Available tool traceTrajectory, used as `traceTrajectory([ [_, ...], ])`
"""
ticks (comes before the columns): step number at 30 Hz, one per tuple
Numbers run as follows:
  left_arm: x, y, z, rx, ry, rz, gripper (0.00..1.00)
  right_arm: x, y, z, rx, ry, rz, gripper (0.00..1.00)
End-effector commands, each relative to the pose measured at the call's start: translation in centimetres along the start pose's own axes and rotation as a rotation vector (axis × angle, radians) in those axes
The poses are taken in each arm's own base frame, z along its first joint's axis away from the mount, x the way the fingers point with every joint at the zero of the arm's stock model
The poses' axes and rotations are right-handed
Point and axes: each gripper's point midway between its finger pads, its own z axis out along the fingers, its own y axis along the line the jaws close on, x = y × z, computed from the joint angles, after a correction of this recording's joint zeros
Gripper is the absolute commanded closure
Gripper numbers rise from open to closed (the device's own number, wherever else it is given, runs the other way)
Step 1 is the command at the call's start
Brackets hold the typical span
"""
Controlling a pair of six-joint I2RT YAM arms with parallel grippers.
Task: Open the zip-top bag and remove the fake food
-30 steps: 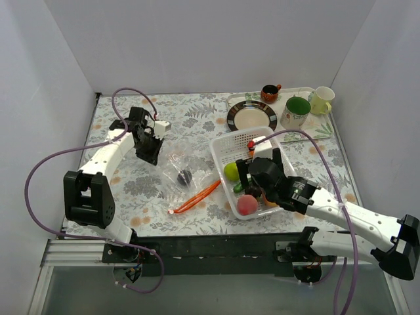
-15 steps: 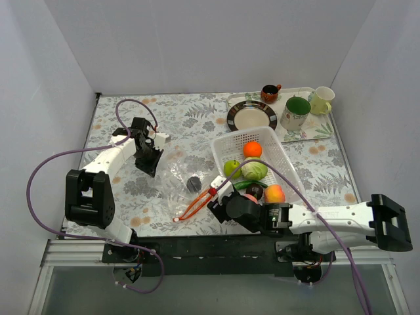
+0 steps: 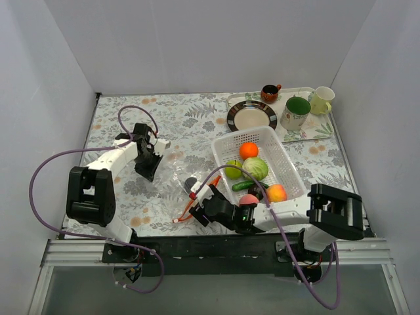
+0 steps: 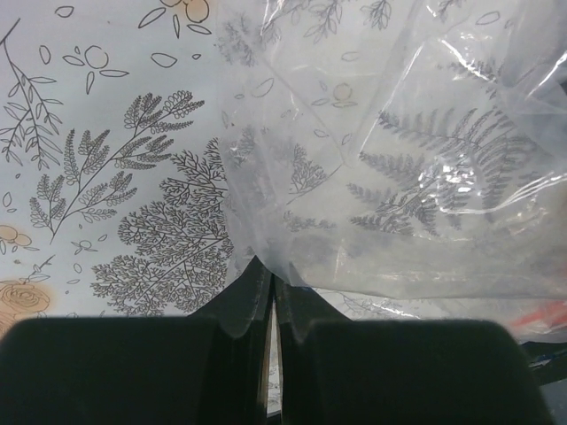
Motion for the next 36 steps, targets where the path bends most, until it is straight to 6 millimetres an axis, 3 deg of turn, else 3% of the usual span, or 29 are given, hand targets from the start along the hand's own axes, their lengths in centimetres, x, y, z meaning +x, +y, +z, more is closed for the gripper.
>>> traceTrajectory([
  [1, 0.0, 0.6, 0.6, -0.022, -0.006, 0.018, 1.0, -4.0, 0.0, 2.6, -0.012, -0.101, 0.05, 0.2],
  [5, 0.1, 1.0, 0.6, -0.04, 0.003, 0.039, 1.0, -3.9, -0.9, 4.7, 0.007, -0.088, 0.049, 0.16],
  [9, 0.4, 0.9, 0.7, -0.037, 0.01, 0.049, 1.0, -4.4, -2.3, 6.4, 0.027, -0.094, 0.069, 0.02],
  [13, 0.8, 0.9, 1.1, -0.034, 0.027, 0.053, 1.0, -6.2, -1.8, 7.7, -0.002, -0.153, 0.072, 0.02],
  [19, 1.0, 0.7, 1.6, -0.012, 0.041, 0.058, 1.0, -6.5, -1.3, 10.0, -0.008, -0.146, 0.093, 0.02],
  [27, 2.1, 0.0, 1.7, 0.031, 0.08, 0.085, 1.0, -6.5, -4.3, 12.9, 0.102, -0.138, 0.162, 0.02],
  [36, 3.3, -0.3, 2.0, 0.045, 0.121, 0.104, 1.0, -7.8, -4.0, 15.2, 0.06, -0.177, 0.202, 0.05],
])
